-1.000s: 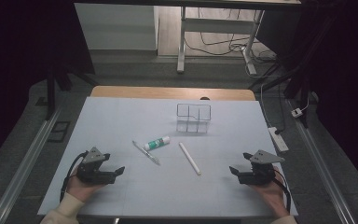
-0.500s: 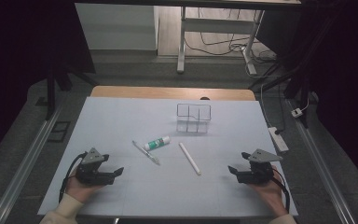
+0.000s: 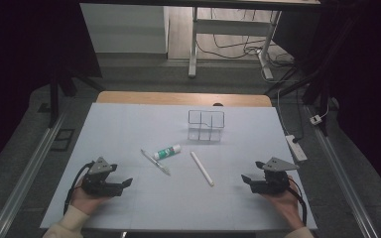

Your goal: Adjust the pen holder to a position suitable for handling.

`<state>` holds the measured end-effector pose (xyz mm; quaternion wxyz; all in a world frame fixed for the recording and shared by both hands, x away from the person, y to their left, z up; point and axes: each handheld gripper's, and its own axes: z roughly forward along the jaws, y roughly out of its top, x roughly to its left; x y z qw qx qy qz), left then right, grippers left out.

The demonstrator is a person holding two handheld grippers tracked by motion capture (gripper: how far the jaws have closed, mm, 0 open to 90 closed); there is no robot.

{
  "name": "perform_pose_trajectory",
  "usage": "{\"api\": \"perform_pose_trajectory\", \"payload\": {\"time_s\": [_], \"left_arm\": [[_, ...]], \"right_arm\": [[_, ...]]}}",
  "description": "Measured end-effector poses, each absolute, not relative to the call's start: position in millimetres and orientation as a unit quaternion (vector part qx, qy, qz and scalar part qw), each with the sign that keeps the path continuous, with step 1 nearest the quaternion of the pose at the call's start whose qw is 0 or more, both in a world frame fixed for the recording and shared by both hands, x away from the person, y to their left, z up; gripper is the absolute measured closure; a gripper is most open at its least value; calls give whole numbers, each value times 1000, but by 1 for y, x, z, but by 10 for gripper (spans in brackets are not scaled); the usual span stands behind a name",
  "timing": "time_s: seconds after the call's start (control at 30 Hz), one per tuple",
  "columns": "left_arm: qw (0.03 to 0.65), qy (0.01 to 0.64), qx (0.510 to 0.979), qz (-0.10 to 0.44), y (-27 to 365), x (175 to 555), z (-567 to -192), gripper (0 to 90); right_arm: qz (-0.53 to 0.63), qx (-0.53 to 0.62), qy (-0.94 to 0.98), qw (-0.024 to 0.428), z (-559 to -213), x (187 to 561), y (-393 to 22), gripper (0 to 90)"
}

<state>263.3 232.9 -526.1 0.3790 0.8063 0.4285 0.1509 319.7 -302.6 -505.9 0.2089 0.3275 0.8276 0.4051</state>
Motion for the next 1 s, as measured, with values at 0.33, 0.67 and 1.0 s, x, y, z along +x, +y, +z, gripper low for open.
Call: {"api": "perform_pose_trajectory", "payload": {"time_s": [0.33,0.67,1.0], "left_arm": [[381,432,804,150,235,264,-526,190],[380,430,806,147,237,265,-528,191],[378,429,807,147,237,265,-529,191]], "right_arm": [[399,345,823,209,-506,336,-284,264],[417,358,810,202,-504,358,-269,336],[418,366,805,210,-499,376,-255,387]]}}
